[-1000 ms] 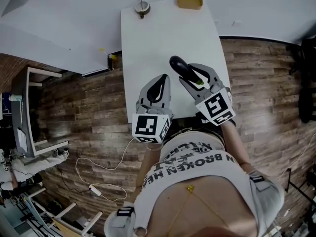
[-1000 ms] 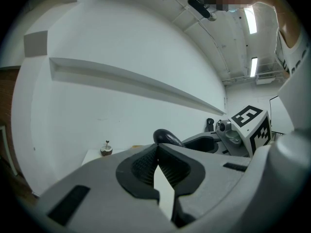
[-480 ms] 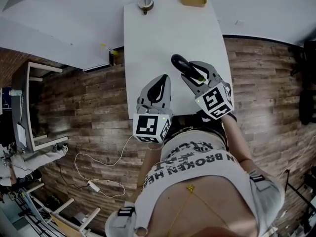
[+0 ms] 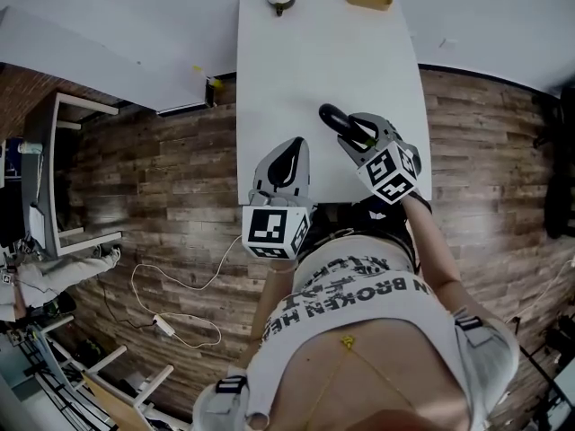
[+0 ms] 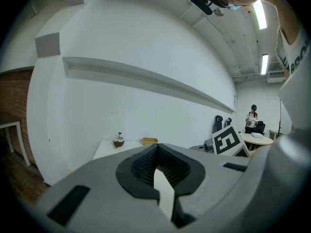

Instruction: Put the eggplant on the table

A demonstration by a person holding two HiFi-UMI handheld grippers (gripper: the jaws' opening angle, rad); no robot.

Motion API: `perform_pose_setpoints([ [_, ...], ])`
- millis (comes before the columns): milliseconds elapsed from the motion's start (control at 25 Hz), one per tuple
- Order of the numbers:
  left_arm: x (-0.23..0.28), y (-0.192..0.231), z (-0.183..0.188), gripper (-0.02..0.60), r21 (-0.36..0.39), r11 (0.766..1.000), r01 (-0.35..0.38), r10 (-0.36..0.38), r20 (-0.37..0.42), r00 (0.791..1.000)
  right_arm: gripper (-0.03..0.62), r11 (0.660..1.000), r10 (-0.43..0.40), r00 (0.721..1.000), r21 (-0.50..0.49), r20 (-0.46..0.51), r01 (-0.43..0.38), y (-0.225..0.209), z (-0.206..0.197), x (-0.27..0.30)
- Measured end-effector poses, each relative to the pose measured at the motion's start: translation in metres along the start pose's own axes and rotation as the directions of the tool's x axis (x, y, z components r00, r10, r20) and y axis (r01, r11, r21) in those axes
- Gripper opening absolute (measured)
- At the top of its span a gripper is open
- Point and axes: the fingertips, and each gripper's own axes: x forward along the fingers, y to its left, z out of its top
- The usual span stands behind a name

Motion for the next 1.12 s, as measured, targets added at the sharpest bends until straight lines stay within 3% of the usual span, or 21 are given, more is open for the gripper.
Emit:
perform_pose_setpoints([
  [440,-0.016,0.017,-0.015,0.006,-0.031,0.998,-0.056,0.055,-0.031,0.998,0.187,0.994,0.104,0.987,-0.008,-0.121,-0.106,0.026,-0.049,0.044],
  [1120,-0.034,0.031,-0.038,0.006,-0.070,0.990,-0.124,0.119,-0.079,0.990,0.187,0.980,0.196,0.948,0.004,-0.251,-0.201,0.049,-0.102,0.084],
])
